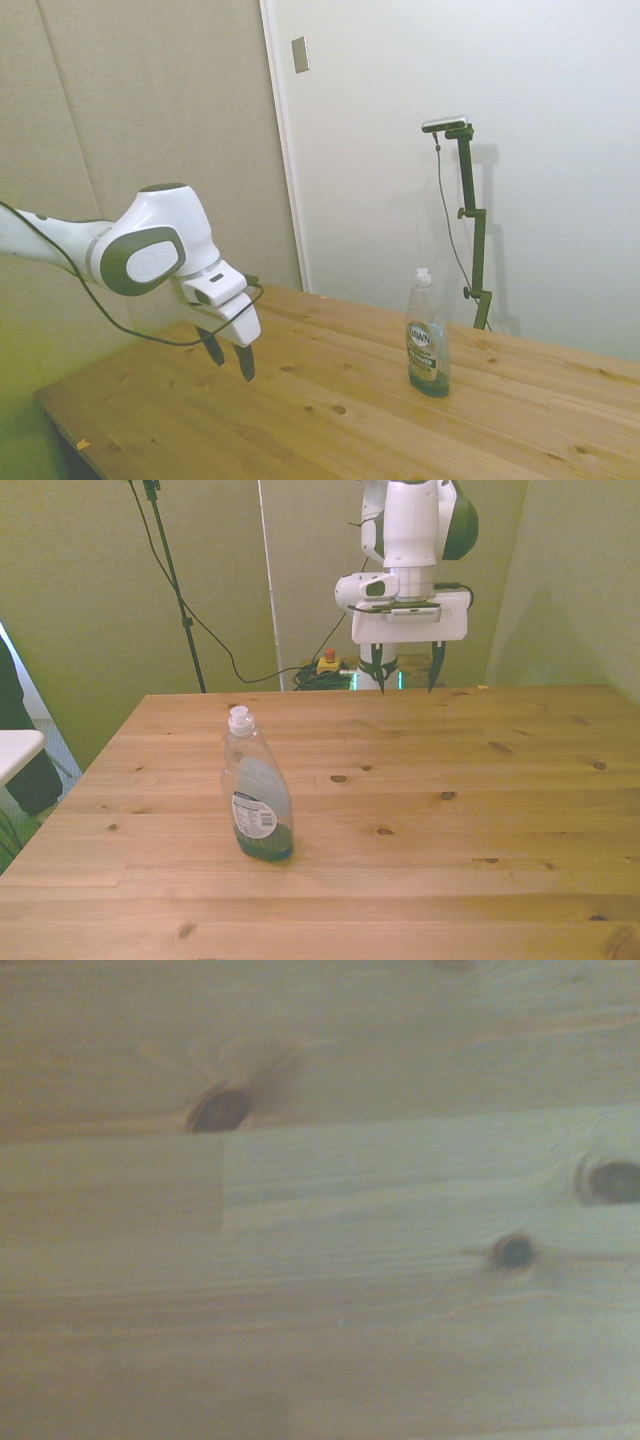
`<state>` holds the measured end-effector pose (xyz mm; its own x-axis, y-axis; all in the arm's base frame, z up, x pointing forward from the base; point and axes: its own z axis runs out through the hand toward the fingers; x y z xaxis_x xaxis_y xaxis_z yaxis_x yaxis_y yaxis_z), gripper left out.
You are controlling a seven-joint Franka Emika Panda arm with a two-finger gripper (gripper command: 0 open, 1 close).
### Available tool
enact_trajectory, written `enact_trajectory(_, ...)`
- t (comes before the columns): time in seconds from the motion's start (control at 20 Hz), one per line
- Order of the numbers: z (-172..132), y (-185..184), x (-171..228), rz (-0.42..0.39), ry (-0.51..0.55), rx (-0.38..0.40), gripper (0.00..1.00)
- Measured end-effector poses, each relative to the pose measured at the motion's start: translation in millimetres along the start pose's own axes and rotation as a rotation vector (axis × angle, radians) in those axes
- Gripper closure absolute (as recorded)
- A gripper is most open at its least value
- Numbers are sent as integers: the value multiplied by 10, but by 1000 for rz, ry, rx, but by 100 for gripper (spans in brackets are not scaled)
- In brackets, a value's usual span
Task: Knock down the dish soap
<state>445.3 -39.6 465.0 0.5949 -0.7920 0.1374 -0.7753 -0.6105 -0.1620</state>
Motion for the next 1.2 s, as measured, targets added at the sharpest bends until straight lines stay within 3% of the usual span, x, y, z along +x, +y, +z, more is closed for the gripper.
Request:
enact_trajectory(0.25, 38, -141, 463, 40, 29, -15, 0)
enact_trajectory(0.3, 59, -175, 545, 49, 32, -17, 100)
enact_trajectory(0.85, 165, -278, 1573, 205, 101, 0, 100)
enact_trajectory(1.2, 269, -289, 2027, 273, 121, -12, 100)
